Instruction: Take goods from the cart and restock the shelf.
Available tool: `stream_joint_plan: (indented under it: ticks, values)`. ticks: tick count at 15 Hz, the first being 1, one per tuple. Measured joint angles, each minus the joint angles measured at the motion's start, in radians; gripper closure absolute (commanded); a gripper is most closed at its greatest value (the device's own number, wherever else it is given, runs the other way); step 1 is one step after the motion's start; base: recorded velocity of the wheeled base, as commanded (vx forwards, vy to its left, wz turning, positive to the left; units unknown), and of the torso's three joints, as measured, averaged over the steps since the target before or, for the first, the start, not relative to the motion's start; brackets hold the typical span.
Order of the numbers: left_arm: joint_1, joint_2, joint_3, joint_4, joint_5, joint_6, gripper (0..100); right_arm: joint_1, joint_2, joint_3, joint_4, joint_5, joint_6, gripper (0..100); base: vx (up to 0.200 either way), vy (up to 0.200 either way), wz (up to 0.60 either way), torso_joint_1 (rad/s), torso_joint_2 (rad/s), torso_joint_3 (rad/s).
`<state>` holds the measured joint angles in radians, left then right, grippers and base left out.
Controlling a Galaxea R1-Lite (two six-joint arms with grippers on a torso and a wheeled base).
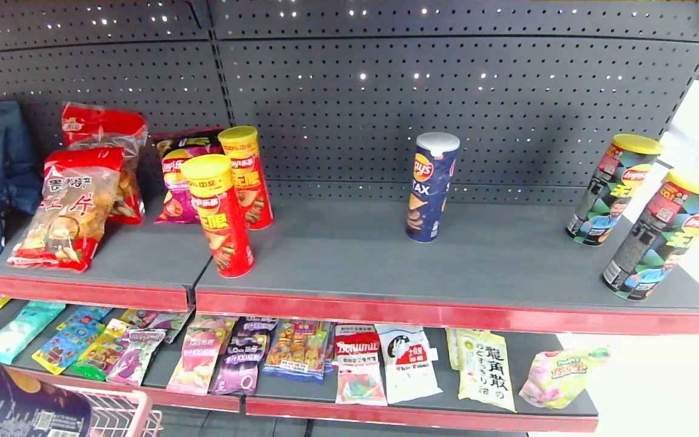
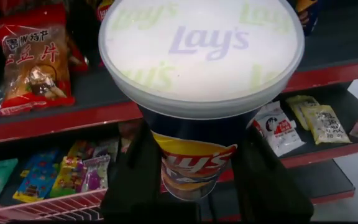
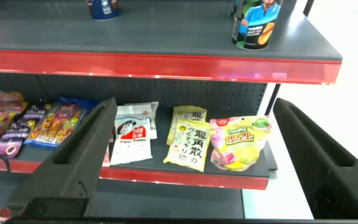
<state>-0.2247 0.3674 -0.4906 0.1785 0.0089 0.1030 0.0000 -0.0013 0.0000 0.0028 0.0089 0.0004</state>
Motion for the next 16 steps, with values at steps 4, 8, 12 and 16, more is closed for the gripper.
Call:
stream_joint_plan:
  ticks: [4, 8, 12, 16]
  values:
    - [0.000, -0.003, 0.000, 0.001, 0.000, 0.051, 100, 0.000, 0.000, 0.000, 0.000, 0.004, -0.004, 0, 0.000, 0.000, 0.00, 0.000, 0.00, 0.000]
    - [-0.001, -0.034, 0.022, 0.002, -0.010, 0.083, 100, 0.000, 0.000, 0.000, 0.000, 0.003, -0.004, 0, 0.000, 0.000, 0.00, 0.000, 0.00, 0.000]
    - [-0.005, -0.080, 0.063, 0.001, -0.031, 0.084, 100, 0.002, 0.041, -0.092, -0.002, 0.008, -0.011, 0, 0.000, 0.000, 0.00, 0.000, 0.00, 0.000]
    - [-0.005, -0.092, 0.086, -0.002, -0.041, 0.083, 100, 0.008, 0.369, -0.383, -0.001, 0.013, -0.048, 0, 0.000, 0.000, 0.00, 0.000, 0.00, 0.000]
